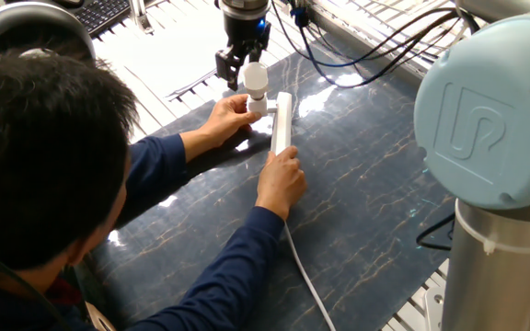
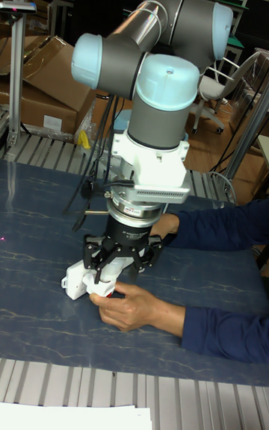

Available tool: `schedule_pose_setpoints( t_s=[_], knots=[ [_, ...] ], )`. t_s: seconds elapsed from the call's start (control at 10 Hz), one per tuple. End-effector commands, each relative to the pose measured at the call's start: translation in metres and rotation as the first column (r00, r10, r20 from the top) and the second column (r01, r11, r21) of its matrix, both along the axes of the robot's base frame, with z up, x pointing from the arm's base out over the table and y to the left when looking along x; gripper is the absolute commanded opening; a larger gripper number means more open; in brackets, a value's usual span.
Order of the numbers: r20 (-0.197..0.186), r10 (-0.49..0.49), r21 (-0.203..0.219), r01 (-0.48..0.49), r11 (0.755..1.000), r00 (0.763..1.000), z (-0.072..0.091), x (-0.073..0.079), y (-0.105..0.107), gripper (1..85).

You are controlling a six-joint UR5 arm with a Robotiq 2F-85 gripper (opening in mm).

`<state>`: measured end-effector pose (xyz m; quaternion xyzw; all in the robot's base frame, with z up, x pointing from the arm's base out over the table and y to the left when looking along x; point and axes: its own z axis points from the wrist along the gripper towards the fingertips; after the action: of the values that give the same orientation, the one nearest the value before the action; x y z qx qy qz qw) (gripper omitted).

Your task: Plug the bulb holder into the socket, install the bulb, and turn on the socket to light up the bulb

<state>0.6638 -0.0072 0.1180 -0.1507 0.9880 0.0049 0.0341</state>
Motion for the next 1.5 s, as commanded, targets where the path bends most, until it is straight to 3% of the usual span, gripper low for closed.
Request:
schedule_pose_setpoints(
  t_s=[0.0, 0.2, 0.4, 0.5, 0.7, 0.9, 1.0, 1.3, 1.4],
  knots=[
    [0.015, 0.132, 0.023, -0.133, 0.991, 0.991, 0.0, -0.004, -0.001, 66.3],
    [0.003, 0.137, 0.038, -0.138, 0.99, 0.99, 0.001, -0.011, 0.007, 69.0],
    [-0.002, 0.218, 0.041, -0.218, 0.975, 0.976, 0.003, -0.016, 0.007, 69.0],
    [0.013, 0.319, -0.001, -0.319, 0.948, 0.948, 0.002, -0.013, -0.002, 69.0],
    [0.025, 0.437, -0.012, -0.437, 0.899, 0.899, -0.001, -0.016, -0.004, 69.3],
    [0.016, 0.466, -0.012, -0.466, 0.885, 0.885, -0.001, -0.019, -0.003, 70.0],
    [0.01, 0.504, -0.01, -0.504, 0.864, 0.864, -0.001, -0.021, -0.002, 70.3],
    [0.038, 0.669, -0.04, -0.668, 0.743, 0.742, -0.005, -0.015, 0.002, 68.3],
    [0.044, 0.73, -0.066, -0.727, 0.684, 0.682, -0.007, -0.01, 0.001, 66.3]
  ],
)
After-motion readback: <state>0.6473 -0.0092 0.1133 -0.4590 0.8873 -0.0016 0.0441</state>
